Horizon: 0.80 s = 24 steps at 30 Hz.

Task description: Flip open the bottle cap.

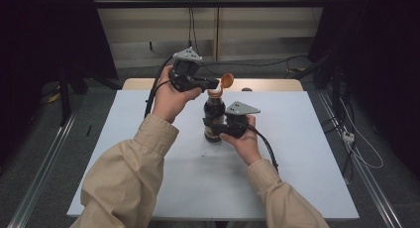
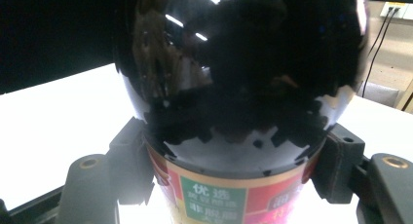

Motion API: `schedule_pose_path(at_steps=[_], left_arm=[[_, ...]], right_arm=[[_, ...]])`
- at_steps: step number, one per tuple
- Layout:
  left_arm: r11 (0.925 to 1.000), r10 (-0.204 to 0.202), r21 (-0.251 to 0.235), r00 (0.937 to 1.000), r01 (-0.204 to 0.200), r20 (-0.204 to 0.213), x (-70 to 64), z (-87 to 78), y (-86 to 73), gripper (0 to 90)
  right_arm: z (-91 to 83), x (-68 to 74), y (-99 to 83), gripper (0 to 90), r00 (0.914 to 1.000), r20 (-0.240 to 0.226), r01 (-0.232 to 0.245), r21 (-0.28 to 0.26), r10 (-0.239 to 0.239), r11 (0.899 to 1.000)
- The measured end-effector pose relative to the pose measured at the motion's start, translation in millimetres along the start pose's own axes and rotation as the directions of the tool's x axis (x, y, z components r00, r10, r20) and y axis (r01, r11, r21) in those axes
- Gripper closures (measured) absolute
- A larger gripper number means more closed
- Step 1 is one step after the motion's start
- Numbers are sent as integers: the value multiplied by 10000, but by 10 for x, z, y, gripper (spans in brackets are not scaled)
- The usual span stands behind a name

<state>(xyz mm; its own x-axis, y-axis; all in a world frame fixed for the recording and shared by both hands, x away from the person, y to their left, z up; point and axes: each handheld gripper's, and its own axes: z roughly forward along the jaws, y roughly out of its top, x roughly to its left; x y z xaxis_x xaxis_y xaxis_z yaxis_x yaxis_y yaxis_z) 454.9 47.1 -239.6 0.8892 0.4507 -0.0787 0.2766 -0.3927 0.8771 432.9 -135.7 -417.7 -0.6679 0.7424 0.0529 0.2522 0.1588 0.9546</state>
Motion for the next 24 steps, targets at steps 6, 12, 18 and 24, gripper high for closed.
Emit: schedule_pose_path(at_steps=[6,12,18,24], left_arm=[[9999,-36,-128,9998,39,214,9,-41,-13,887],[9999,-59,-131,10000,59,-17,18,-89,-49,764],[9990,-378,-242,9992,374,-150,44,-134,-91,621],[9989,-376,-279,9991,370,-207,44,-157,-119,489]], right_arm=[[-8,9,9,290,9999,64,-120,72,120,9999],[-31,-5,9,194,9978,-31,-667,367,669,9971],[-94,-18,40,147,9974,-80,-708,435,712,9965],[-169,-46,49,132,9967,-15,-810,463,811,9956]])
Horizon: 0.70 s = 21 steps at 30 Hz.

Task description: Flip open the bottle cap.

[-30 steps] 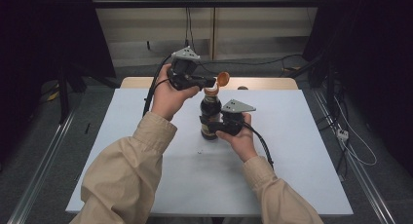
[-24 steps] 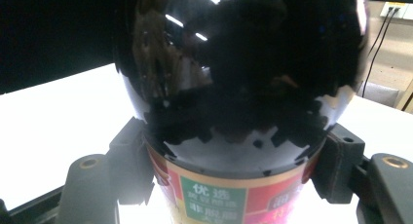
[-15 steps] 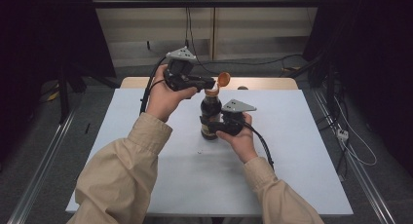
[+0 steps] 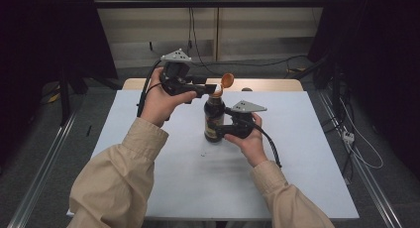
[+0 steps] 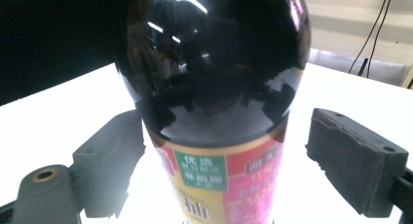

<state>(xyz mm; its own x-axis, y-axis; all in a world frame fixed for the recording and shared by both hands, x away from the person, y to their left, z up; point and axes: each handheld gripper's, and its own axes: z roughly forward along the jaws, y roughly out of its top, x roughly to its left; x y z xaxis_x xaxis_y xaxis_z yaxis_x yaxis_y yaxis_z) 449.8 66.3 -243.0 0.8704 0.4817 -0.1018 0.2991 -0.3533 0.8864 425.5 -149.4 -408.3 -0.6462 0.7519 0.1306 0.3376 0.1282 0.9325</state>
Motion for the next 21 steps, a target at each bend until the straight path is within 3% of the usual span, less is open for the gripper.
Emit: schedule_pose_path(at_steps=[10,21], left_arm=[[9996,-238,-151,9996,240,134,14,-63,-58,338],[9998,-104,-172,9993,110,350,23,-132,-203,273]], right_arm=[[-45,23,-1,129,9995,-325,21,162,-16,9999],[-179,31,-4,132,9989,-449,156,121,-150,9998]])
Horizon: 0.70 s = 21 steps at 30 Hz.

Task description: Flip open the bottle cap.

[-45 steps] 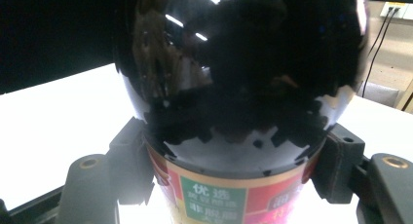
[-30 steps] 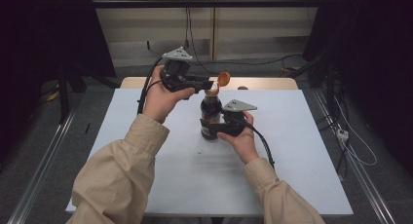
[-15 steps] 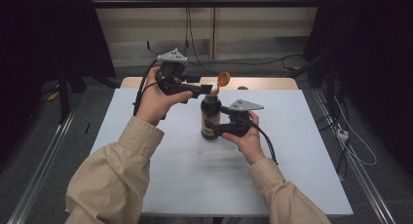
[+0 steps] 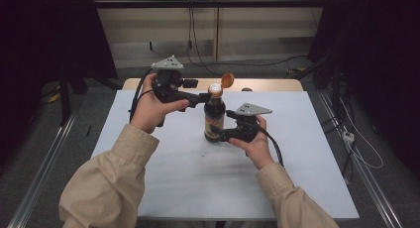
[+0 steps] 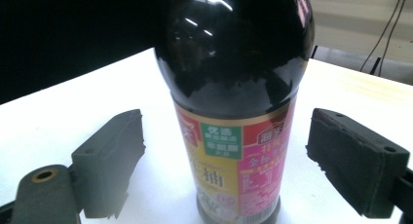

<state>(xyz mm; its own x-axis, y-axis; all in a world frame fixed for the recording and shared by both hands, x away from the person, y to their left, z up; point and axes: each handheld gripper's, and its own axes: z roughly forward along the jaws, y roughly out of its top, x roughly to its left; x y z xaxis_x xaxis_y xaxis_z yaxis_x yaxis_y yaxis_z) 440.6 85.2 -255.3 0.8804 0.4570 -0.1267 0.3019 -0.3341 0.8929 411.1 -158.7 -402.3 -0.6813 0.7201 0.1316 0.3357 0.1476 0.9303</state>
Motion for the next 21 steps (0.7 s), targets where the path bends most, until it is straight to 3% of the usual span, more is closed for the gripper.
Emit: schedule_pose_path(at_steps=[8,21], left_arm=[[9999,-107,-46,9999,107,-11,63,-38,-192,248],[9996,-209,-205,9997,206,-115,129,-141,-541,214]], right_arm=[[-91,-25,-37,132,9995,-272,-144,265,152,9995],[-213,6,-90,136,9989,-459,94,648,-64,9979]])
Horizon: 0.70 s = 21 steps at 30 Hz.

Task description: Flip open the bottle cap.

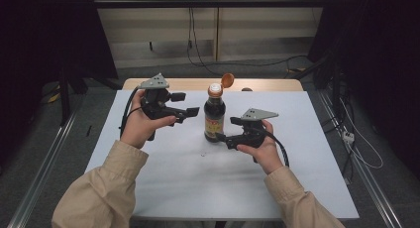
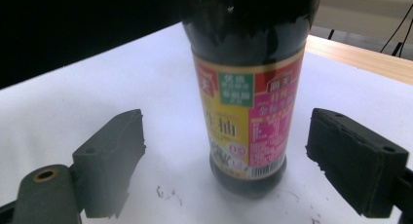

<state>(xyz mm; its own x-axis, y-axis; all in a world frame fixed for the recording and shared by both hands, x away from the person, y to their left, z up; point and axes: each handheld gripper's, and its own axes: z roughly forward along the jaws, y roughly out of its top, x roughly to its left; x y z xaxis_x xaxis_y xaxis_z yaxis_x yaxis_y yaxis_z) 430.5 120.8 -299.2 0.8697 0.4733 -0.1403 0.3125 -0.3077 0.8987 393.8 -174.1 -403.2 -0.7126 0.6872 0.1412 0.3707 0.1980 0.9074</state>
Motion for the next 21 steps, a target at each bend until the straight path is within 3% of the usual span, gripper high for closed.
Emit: schedule_pose_path(at_steps=[13,21], left_arm=[[9991,-283,327,9996,285,-62,51,-94,-443,201],[9986,-324,411,9995,327,-65,35,-140,-662,187]], right_arm=[[-112,25,-113,136,9996,32,278,310,-279,9991],[-189,13,-192,132,9999,-27,143,571,-142,9983]])
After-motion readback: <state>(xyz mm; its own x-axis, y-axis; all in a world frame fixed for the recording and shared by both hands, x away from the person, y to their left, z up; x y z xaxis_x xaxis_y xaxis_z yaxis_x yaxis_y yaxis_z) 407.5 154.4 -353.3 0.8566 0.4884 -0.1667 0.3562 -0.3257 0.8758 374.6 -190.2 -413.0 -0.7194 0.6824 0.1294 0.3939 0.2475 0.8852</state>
